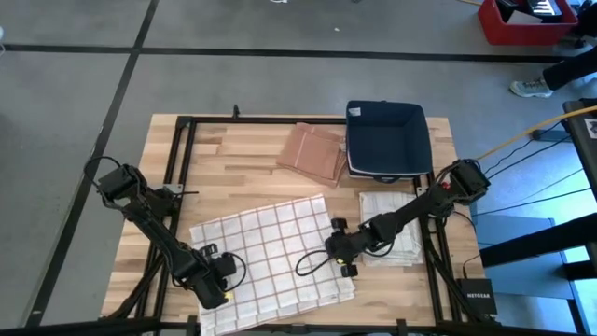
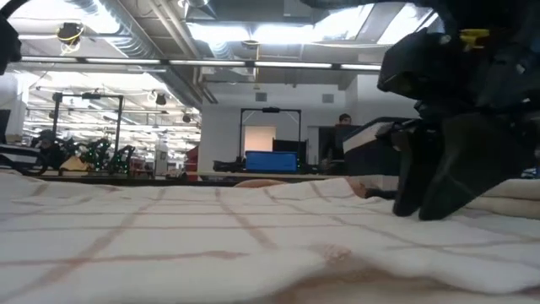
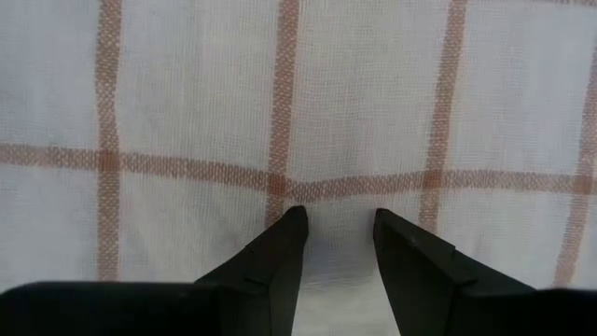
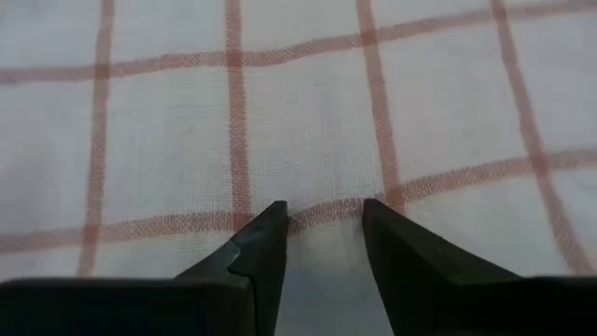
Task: Fold towel
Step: Fold the white towel
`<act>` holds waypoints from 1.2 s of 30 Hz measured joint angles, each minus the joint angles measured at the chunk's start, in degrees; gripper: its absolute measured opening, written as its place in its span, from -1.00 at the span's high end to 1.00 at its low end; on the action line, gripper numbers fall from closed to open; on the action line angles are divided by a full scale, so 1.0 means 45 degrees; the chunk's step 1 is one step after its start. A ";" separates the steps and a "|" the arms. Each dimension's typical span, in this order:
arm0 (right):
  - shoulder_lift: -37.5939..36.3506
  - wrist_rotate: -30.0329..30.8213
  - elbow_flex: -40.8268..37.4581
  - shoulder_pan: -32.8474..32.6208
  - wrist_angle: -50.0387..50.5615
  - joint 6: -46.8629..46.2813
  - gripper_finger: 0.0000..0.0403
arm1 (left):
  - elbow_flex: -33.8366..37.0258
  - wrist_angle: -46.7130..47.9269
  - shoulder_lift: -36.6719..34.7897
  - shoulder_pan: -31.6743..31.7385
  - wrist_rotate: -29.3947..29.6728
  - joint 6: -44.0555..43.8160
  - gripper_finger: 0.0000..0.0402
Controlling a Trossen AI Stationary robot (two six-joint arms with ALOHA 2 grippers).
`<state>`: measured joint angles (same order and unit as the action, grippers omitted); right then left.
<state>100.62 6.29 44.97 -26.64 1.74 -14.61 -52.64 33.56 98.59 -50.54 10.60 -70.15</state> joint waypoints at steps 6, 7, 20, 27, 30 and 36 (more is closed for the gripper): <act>0.0002 -0.0401 -0.0007 -0.0921 0.0385 -0.2109 0.27 | 0.0017 -0.0286 -0.0024 0.0605 0.0368 0.0899 0.37; -0.0069 -0.0323 0.0062 -0.1062 0.0502 -0.2264 0.27 | -0.0036 -0.0215 -0.0024 0.0728 0.0345 0.1175 0.37; -0.1636 0.2174 0.3234 -0.0887 0.5677 -0.0594 0.27 | -0.1719 0.2768 -0.2443 0.1125 0.0928 0.2526 0.37; -0.1634 0.3745 0.3379 -0.0770 0.5638 -0.0512 0.27 | -0.1279 0.2389 -0.2887 0.1518 0.0870 0.2466 0.37; -0.1579 0.3389 0.3381 -0.0533 0.5721 -0.0943 0.27 | -0.1011 0.2240 -0.2837 0.1680 0.0735 0.2308 0.37; -0.1520 0.2697 0.3381 -0.0120 0.5619 -0.0699 0.27 | -0.0713 0.1620 -0.2840 0.1851 0.0766 0.1944 0.36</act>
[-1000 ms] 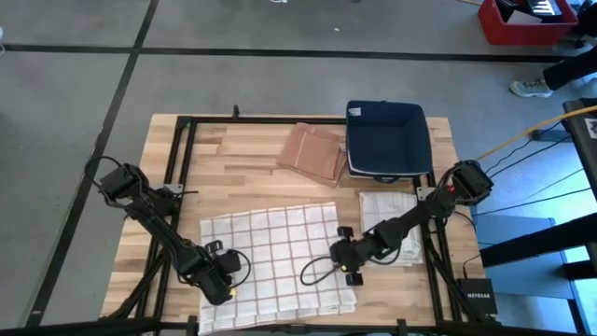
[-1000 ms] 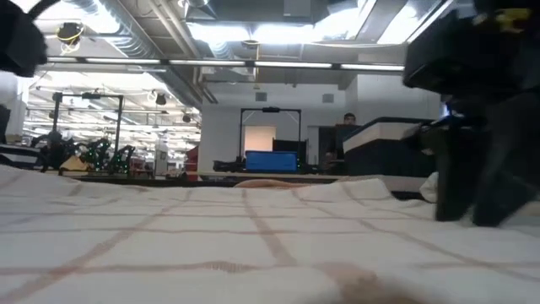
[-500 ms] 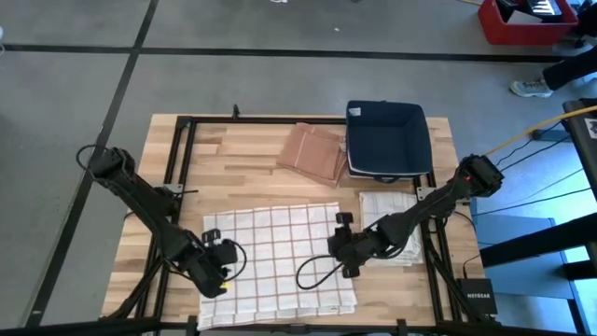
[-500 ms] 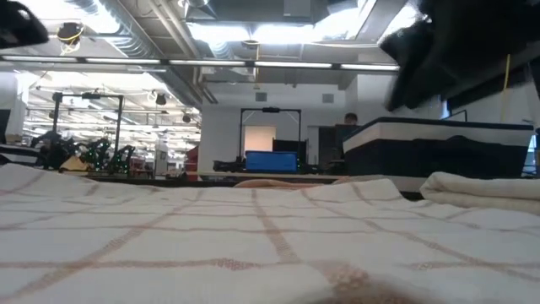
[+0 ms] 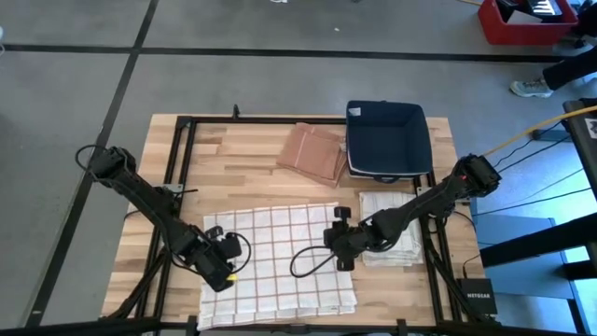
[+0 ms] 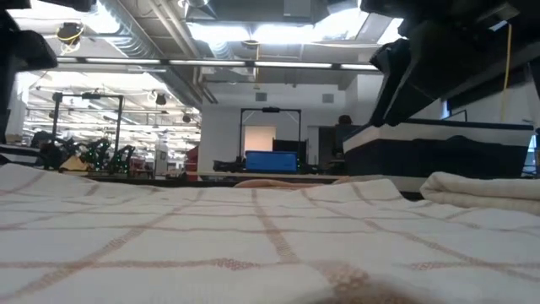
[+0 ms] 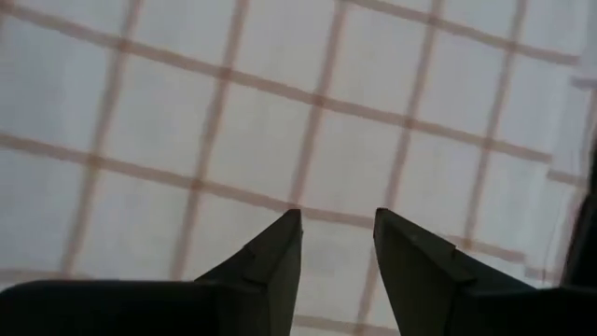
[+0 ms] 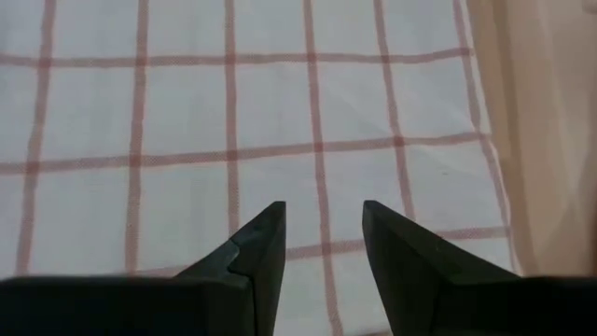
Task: Fold towel
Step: Fold the white towel
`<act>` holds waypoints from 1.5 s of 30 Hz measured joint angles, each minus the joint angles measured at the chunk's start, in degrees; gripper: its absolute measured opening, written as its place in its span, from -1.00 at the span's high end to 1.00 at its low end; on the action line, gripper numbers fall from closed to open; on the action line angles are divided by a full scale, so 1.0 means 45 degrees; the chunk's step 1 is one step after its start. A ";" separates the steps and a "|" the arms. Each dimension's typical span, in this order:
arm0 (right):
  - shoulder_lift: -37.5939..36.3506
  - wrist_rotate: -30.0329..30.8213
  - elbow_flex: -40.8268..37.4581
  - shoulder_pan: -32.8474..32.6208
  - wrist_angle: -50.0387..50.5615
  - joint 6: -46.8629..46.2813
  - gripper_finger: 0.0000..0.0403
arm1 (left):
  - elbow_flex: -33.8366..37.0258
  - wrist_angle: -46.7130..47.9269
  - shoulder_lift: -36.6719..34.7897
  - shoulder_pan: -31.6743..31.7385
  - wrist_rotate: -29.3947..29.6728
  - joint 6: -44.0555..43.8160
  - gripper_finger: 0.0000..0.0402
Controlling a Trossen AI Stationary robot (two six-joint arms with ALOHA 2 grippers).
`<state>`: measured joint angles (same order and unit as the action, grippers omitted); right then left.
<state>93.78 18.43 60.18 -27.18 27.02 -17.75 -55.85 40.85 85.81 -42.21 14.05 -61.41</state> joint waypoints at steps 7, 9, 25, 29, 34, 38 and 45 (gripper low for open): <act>0.0000 0.0347 0.0000 0.0058 -0.0245 -0.0011 0.27 | 0.0751 -0.1846 0.0077 0.0095 -0.0001 0.0906 0.05; 0.0000 0.0447 0.0000 0.0076 -0.0264 -0.0180 0.27 | 0.1001 -0.1887 0.0082 0.0090 -0.0095 0.1248 -0.06; 0.0019 -0.1217 0.0010 0.0403 -0.0252 -0.1469 -0.24 | 0.2670 -0.1565 0.0266 -0.0828 -0.1366 0.1122 -0.10; 0.0019 -0.1123 0.0010 0.0387 -0.0258 -0.1425 -0.29 | 0.3044 -0.1686 0.0454 -0.0856 -0.1375 0.0957 -0.10; 0.0019 -0.0620 0.0010 0.0384 -0.0381 -0.1340 -0.30 | 0.3117 -0.1664 0.0716 -0.0875 -0.1194 0.0957 -0.10; 0.0024 0.0734 0.0015 0.0379 -0.0735 -0.1225 -0.30 | 0.3123 -0.1667 0.0732 -0.0881 -0.1185 0.0694 -0.10; 0.0262 -0.1626 0.0034 0.0620 -0.0801 -0.0845 -0.30 | 0.3141 -0.1706 0.0742 -0.0876 -0.1196 0.0570 -0.10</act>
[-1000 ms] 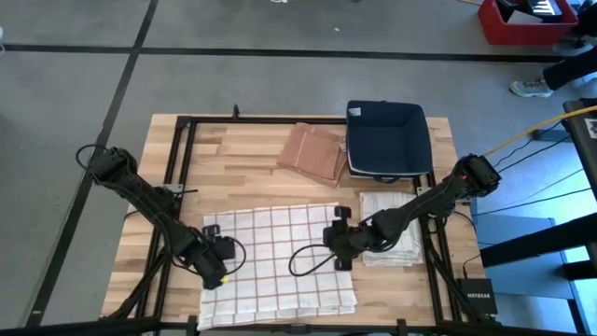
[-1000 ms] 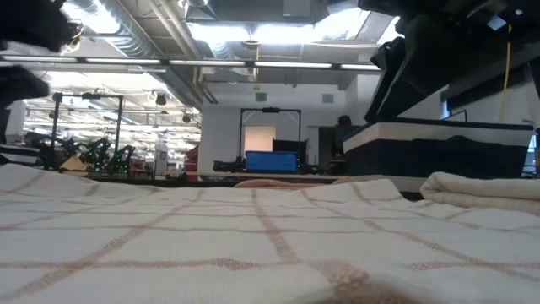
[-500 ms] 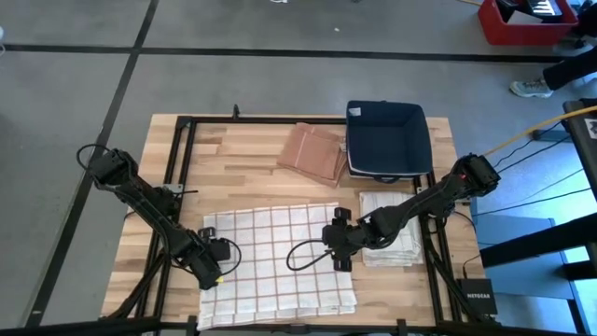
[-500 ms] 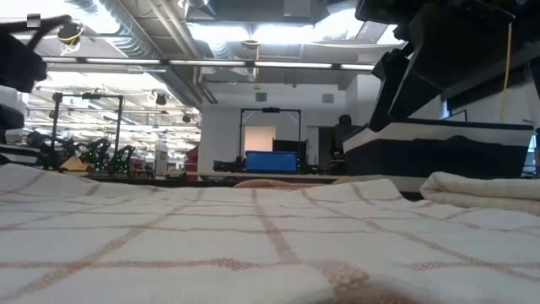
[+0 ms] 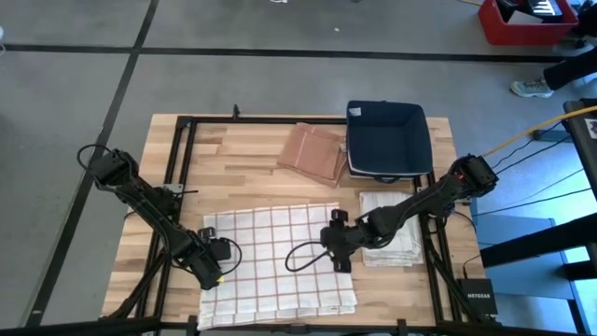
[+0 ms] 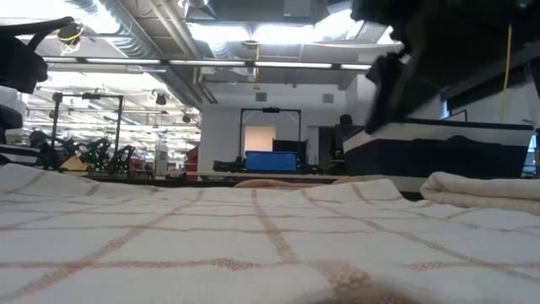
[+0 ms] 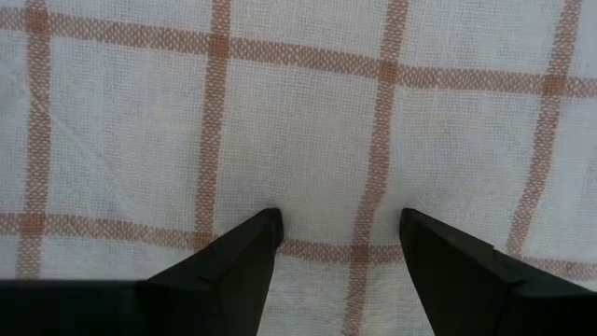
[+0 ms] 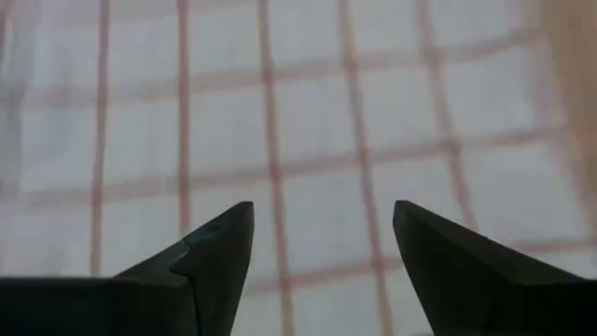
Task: Fold towel
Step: Fold the white towel
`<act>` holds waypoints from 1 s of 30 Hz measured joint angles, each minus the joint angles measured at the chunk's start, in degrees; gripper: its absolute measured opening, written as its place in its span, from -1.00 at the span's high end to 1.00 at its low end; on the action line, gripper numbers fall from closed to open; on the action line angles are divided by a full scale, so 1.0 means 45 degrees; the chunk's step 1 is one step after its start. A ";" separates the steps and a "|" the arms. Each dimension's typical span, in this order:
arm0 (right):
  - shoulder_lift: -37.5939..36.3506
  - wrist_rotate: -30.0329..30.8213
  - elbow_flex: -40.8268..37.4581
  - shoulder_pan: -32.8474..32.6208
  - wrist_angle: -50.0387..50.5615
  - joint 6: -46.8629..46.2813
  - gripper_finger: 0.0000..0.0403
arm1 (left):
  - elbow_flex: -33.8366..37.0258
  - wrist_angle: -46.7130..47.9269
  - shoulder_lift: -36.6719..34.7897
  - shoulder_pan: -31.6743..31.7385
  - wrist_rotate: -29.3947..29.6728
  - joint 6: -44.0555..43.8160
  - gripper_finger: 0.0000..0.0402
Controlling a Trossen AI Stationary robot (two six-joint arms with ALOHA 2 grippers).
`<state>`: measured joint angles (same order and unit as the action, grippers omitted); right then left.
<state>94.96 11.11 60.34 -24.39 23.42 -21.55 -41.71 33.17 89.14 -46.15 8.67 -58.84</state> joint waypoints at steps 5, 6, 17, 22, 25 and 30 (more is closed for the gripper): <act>0.0005 -0.0572 -0.0005 0.0007 0.1213 0.0369 -0.28 | 0.0019 -0.0165 0.0005 0.0000 0.0092 -0.0021 -0.10; 0.0005 -0.0508 -0.0005 -0.0088 0.1275 0.0472 -0.26 | 0.0019 -0.0189 0.0009 -0.0005 0.0112 -0.0021 -0.10; 0.0799 -0.1322 -0.0022 -0.0180 0.1436 0.0501 -0.12 | 0.0024 -0.0175 0.0024 -0.0092 0.0170 0.0037 -0.10; 0.1401 -0.1728 -0.0024 -0.0536 0.1454 0.0445 -0.12 | 0.0029 -0.0174 0.0029 -0.0258 0.0291 0.0028 -0.10; 0.1409 -0.1400 -0.0024 -0.0695 0.1510 0.0418 -0.12 | 0.0034 -0.0178 0.0034 -0.0335 0.0308 0.0023 -0.10; 0.1409 -0.1191 -0.0701 -0.0583 0.1233 0.0265 -0.12 | 0.0030 -0.0180 0.0034 -0.0335 0.0311 -0.0157 -0.10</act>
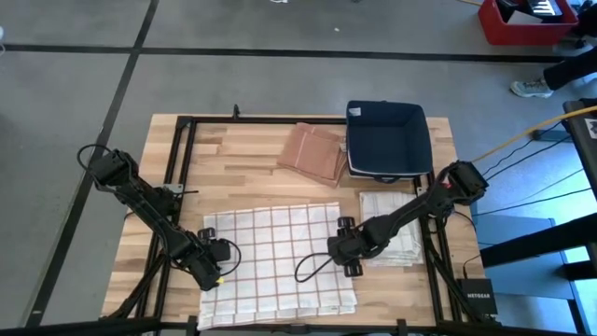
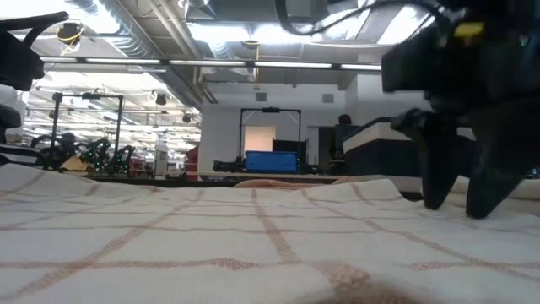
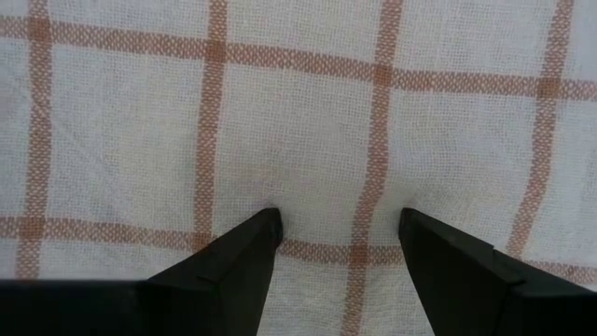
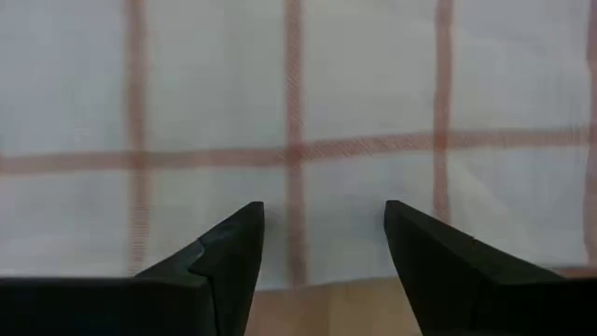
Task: Fold towel
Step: Fold the white towel
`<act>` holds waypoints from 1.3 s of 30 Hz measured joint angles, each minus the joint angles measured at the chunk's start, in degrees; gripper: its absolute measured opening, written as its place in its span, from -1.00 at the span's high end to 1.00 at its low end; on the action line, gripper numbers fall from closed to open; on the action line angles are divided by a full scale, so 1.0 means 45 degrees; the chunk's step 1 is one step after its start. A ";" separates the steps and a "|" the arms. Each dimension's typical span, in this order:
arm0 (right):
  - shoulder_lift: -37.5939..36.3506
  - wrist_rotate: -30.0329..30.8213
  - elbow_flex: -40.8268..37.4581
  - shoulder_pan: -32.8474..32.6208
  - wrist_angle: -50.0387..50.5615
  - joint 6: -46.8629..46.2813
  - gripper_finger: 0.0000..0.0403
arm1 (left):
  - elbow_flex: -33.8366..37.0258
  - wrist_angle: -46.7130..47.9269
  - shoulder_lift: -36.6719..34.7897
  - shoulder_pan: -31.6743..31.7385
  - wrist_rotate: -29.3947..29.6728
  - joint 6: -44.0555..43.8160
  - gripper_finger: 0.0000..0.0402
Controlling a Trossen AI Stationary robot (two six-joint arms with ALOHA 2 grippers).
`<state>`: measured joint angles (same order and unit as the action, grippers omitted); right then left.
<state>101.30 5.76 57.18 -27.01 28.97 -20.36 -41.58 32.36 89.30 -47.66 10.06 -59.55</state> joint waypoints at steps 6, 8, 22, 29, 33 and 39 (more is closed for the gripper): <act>-0.0107 -0.0017 -0.1306 0.0079 -0.1935 -0.0375 -0.12 | 0.0004 0.0000 0.0004 -0.0019 -0.0004 0.0032 -0.10; -0.0100 0.0155 -0.1518 0.0079 -0.2320 -0.0373 -0.12 | 0.0004 -0.0005 0.0005 -0.0019 0.0000 0.0148 -0.10; -0.0064 0.0696 -0.2019 0.0084 -0.2993 -0.0413 -0.09 | 0.0004 -0.0024 0.0015 -0.0026 0.0102 0.0234 -0.02; -0.0058 0.0795 -0.2019 0.0094 -0.2854 -0.0415 0.37 | -0.0014 -0.0107 0.0141 -0.0024 0.0102 0.0336 0.36; -0.0058 0.0954 -0.2024 0.0099 -0.2770 -0.0399 0.72 | -0.0032 -0.0186 0.0318 -0.0092 0.0088 0.0371 0.58; -0.0058 0.1166 -0.2019 0.0094 -0.2617 -0.0373 0.91 | -0.0035 -0.0223 0.0330 -0.0185 0.0021 0.0656 0.88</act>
<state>101.03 11.00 48.09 -26.59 17.19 -22.04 -41.74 31.36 90.78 -48.49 10.16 -56.60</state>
